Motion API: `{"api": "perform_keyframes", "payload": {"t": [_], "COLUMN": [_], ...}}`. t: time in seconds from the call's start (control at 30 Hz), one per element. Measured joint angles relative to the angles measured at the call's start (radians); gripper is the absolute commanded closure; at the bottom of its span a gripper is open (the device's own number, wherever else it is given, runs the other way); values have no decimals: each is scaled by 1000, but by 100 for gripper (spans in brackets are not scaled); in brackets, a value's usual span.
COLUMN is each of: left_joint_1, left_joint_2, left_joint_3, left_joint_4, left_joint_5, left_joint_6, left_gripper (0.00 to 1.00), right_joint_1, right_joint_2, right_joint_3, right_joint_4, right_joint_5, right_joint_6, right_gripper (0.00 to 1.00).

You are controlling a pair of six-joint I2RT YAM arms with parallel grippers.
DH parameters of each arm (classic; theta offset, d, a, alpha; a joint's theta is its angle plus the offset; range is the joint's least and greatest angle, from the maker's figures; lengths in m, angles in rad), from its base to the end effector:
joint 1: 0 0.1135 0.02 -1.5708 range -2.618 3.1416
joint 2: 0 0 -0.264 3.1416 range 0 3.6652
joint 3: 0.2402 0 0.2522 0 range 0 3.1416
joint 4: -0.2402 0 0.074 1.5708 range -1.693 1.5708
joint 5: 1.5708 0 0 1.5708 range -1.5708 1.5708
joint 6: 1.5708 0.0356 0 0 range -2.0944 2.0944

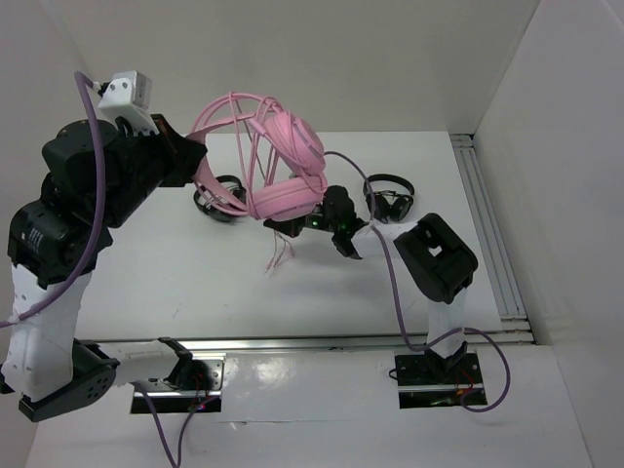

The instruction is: Wrap the headphones

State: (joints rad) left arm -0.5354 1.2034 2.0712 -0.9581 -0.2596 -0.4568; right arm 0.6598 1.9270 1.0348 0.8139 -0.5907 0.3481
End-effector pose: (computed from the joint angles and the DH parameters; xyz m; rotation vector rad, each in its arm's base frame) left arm 0.1300 -0.0665 0.5758 -0.1337 1.6806 -0.5358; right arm 0.3164 0.2705 0.1998 -0.7470 1.6286 1.2296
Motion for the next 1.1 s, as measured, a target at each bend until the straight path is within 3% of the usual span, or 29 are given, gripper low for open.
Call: {"api": "perform_keyframes", "payload": {"t": [0.2,0.43,0.53,0.73,0.9,1.1], "left_joint_1": [0,0,0,58,136,142], "left_joint_2": [52,144,153,168,209,216], "left_joint_3": [63,113,85,-37,-207,-503], "left_joint_4": [-37,-45,-34,-27,45,135], "left_joint_5": [-26,-97,-139,-180,-240,-288], "left_joint_6": [-22,-18,-13,15,17,87], "left_gripper": [100,100,100,100,100,100], "right_joint_1": [58,176,212,275,402,539], "right_joint_2": [10,11,11,-61,-298,-691], "right_joint_3": [-72,-135,-193,-409,-484,-322], "right_joint_4": [136,247,353,457,385,-75], "right_joint_5": [-16,-64,-83,-53,8,231], "right_joint_6": [46,96,154,274,198,-82], "right_gripper": [100,89,100,100,100,100]}}
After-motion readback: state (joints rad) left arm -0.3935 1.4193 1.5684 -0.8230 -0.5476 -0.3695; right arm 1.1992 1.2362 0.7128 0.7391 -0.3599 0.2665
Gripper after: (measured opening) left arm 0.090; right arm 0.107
